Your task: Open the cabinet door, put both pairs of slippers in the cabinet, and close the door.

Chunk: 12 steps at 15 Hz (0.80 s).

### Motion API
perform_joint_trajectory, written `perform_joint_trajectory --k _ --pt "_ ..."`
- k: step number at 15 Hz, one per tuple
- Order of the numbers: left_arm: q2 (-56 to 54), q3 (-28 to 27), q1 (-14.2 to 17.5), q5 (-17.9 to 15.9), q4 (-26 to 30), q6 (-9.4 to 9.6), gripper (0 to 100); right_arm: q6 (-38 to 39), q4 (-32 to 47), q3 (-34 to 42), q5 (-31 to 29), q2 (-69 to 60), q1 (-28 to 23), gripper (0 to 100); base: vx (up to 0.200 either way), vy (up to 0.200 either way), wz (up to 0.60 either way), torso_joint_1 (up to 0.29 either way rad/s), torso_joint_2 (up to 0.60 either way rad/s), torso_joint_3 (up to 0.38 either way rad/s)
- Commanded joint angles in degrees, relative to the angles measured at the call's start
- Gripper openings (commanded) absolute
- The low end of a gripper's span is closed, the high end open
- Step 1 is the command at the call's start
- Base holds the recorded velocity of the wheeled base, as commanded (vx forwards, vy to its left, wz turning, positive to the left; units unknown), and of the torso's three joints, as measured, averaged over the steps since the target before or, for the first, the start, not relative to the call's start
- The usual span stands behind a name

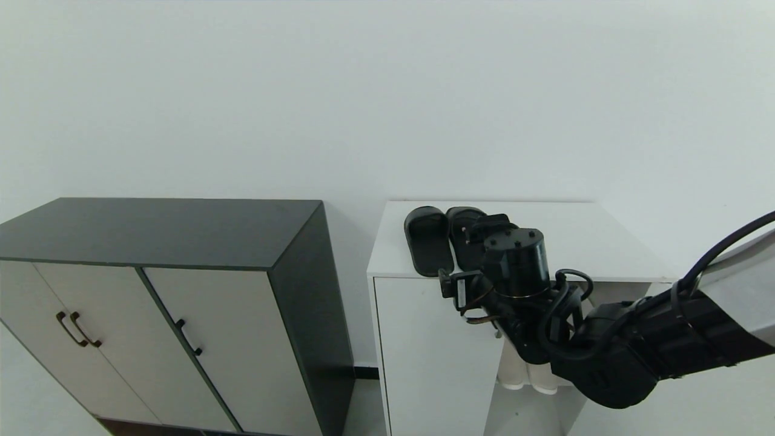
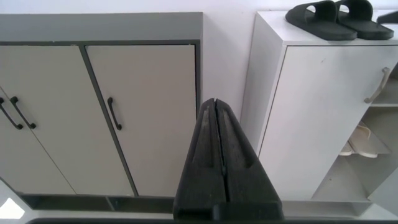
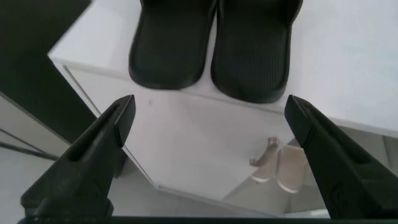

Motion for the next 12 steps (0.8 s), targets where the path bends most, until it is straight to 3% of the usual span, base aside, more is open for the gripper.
perform_joint_trajectory --k 1,4,12 --pt "0.0 0.0 0.0 0.0 0.0 0.1 0 0.0 -1.0 -0.6 0.0 0.0 0.1 100 0.0 0.0 0.0 0.0 0.0 0.0" --pt "0.0 0.0 0.0 0.0 0.0 -0.07 0 0.0 -1.4 -0.7 0.0 0.5 0.1 100 0.0 0.0 0.0 0.0 0.0 0.0" --pt "0.0 0.0 0.0 -0.1 0.0 -0.07 0 0.0 -2.3 -0.9 -0.1 3.6 0.0 100 0.2 0.0 0.0 0.005 0.0 0.0"
